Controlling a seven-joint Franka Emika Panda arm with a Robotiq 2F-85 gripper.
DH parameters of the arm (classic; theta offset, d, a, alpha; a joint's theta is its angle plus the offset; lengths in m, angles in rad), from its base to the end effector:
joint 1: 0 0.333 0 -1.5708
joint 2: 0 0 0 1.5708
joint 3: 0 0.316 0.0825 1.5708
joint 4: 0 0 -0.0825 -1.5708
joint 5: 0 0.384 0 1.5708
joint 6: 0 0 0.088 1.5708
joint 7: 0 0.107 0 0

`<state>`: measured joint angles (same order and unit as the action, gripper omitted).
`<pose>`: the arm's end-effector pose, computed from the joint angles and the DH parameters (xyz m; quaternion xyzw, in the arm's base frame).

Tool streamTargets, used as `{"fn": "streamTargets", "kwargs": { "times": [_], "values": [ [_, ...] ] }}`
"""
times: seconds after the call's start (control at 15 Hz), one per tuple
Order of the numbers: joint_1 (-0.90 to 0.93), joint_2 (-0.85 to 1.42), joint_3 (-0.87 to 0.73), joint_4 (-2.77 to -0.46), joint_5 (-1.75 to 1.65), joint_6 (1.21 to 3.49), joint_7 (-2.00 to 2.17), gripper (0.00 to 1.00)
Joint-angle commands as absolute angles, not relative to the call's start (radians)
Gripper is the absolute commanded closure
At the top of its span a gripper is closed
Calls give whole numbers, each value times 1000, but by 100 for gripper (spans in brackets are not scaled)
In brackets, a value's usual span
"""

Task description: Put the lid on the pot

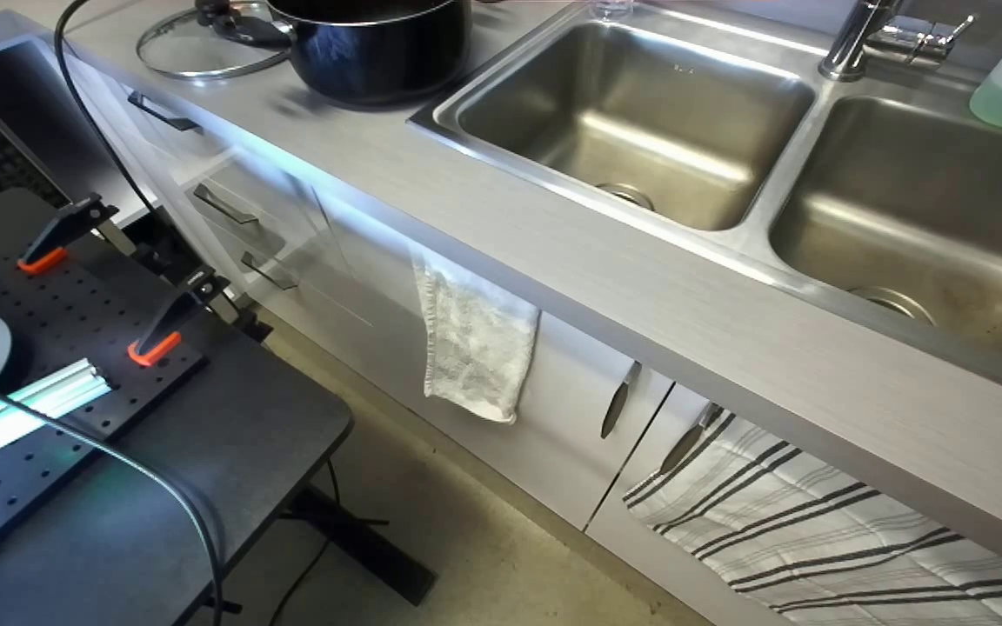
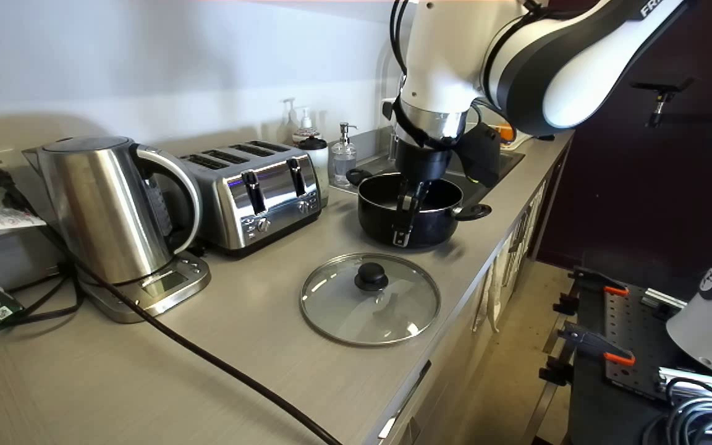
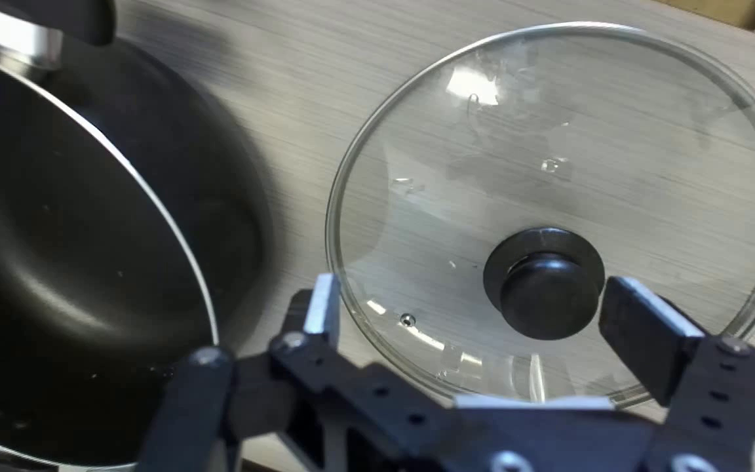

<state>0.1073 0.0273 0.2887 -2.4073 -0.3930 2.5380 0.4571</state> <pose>0.4606 0.1976 0.3109 0.9841 0.1245 0.0949 0.0835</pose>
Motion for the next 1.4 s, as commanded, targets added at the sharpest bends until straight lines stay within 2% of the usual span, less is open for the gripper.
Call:
{"fn": "streamTargets", "kwargs": {
  "times": [0.0,1.0,1.07,1.2,1.33],
  "values": [
    [163,147,239,-2314,-435,2551,489,0],
    [288,365,147,-2149,-330,2548,417,0],
    [288,369,146,-2148,-320,2549,410,25],
    [289,373,146,-2147,-302,2549,398,33],
    [289,375,146,-2145,-285,2548,386,48]
  ]
}}
